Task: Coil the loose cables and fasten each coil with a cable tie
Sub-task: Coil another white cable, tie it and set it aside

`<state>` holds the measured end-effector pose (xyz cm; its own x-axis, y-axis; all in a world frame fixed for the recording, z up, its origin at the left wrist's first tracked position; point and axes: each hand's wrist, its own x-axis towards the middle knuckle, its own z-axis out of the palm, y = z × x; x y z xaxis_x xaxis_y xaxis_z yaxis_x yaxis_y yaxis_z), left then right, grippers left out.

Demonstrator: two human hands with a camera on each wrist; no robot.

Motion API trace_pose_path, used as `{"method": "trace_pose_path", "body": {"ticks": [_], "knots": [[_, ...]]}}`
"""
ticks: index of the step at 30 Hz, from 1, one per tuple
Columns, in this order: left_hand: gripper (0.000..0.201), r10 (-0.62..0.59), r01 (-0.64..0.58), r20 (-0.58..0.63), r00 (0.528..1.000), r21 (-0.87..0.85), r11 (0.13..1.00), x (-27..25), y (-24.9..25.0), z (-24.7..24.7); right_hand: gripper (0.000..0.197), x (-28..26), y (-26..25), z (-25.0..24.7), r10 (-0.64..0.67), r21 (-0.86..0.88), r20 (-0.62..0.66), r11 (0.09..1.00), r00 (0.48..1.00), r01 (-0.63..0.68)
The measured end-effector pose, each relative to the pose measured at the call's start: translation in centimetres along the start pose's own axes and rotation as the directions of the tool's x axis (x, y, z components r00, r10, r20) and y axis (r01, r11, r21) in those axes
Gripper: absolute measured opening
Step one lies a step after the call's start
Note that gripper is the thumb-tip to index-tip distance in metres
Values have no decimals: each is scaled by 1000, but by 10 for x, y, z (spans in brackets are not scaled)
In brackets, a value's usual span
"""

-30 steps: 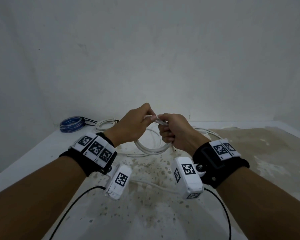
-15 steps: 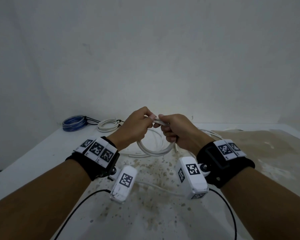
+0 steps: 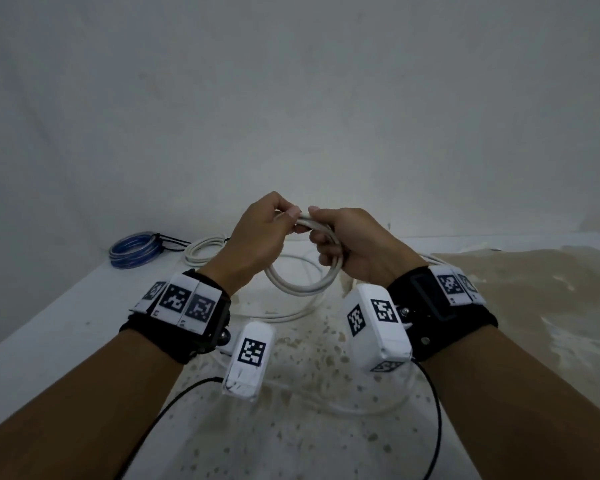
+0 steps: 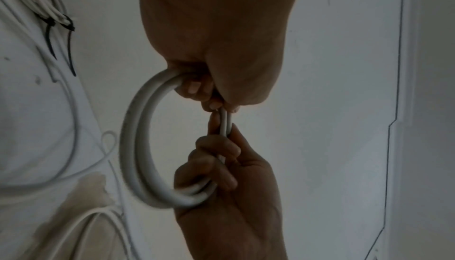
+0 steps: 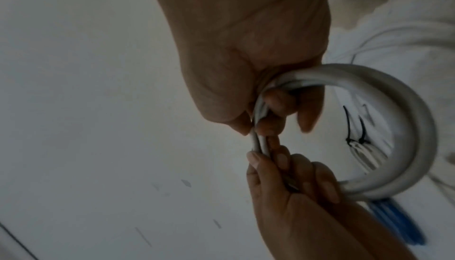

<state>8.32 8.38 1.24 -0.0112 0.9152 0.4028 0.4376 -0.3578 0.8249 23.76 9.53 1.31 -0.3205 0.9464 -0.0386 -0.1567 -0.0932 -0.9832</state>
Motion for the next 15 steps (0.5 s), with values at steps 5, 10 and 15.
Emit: {"method": "trace_pose_path", "body": {"ticks": [5,10,15], "knots": [[16,16,-24,-136,991,-55,998,28,-16,-5,38,21,8,-14,-39,336,135,942,990,-8],[18,36,-42,-138,990,-44,998,39,-29,1,24,33,24,-16,-147,379,91,920,985,102],[17,33,-43,-214,976,-40,998,41,-46,6,37,38,26,-26,-133,102,201,988,971,114]]}}
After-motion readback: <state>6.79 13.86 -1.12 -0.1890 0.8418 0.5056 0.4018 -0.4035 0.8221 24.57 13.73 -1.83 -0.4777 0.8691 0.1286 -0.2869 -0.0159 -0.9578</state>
